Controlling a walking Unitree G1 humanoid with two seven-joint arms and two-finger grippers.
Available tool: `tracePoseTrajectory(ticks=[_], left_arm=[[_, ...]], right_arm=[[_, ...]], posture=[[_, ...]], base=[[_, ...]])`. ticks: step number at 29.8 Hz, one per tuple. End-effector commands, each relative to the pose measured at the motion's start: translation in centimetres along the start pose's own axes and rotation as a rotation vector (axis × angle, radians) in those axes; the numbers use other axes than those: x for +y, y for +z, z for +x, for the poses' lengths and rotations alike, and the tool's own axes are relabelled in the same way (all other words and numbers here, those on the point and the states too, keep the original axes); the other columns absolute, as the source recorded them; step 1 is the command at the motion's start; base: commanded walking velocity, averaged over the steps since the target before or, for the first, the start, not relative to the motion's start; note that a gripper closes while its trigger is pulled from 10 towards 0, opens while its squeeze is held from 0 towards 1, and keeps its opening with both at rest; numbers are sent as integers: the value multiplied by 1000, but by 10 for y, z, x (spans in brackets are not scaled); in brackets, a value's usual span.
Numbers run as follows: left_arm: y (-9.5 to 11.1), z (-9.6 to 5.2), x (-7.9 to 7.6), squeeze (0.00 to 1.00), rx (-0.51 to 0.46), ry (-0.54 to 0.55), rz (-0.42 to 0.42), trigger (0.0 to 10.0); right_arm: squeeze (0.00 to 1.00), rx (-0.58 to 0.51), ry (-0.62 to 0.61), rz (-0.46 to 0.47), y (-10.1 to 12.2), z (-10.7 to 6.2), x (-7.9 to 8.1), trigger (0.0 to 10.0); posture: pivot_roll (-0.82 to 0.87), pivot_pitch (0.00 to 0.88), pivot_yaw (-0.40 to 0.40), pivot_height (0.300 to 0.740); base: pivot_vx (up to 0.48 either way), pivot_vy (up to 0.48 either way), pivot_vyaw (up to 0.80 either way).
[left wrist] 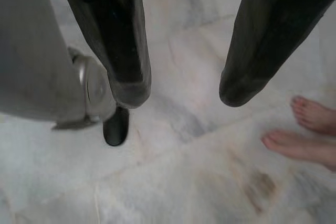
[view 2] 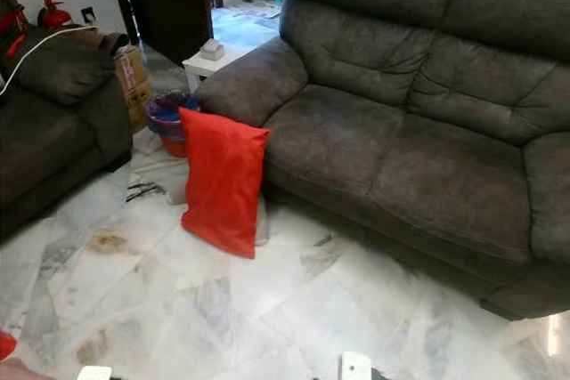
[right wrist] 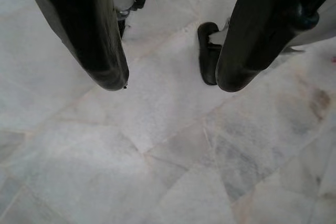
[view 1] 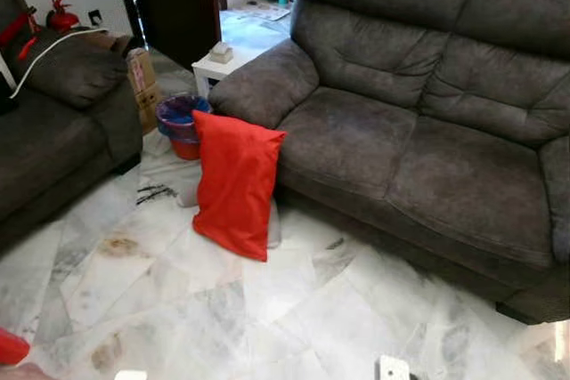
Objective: Move the pillow to the sofa from floor
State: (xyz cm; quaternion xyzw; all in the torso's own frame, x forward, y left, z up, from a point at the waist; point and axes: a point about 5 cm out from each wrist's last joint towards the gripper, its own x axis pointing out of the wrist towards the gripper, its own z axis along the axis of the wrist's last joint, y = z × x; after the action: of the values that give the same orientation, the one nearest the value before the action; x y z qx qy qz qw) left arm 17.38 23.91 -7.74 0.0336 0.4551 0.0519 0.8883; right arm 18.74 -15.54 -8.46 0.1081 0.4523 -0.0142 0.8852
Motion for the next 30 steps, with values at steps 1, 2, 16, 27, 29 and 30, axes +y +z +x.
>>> tracePoseTrajectory(ticks=[1,2,16,27,29,30], left_arm=[[-6,-1,-1,0,18,-2,-6,10000],[-5,-1,-2,0,16,-5,-7,10000],[-4,0,-2,0,11,-13,-8,10000],[-2,0,-5,0,6,-22,-7,10000],[-1,0,-5,0,4,-23,-7,10000],[-1,0,-5,0,3,-24,-8,10000]], right_arm=[[0,30,-31,31,-11,-3,-10,10000],[0,29,-30,32,-11,-3,-10,10000],[0,25,-23,25,-9,-2,-6,10000],[0,26,-16,25,-10,-2,-5,10000],[0,27,-15,25,-10,-2,-5,10000],[0,27,-16,25,-10,-2,-5,10000]], posture=[[84,90,-13,740],[85,90,-13,740],[85,90,-12,740],[85,91,-11,740],[86,91,-11,740],[86,91,-11,740]], base=[[0,0,0],[0,0,0],[291,0,0],[348,0,0],[347,0,0],[349,0,0]])
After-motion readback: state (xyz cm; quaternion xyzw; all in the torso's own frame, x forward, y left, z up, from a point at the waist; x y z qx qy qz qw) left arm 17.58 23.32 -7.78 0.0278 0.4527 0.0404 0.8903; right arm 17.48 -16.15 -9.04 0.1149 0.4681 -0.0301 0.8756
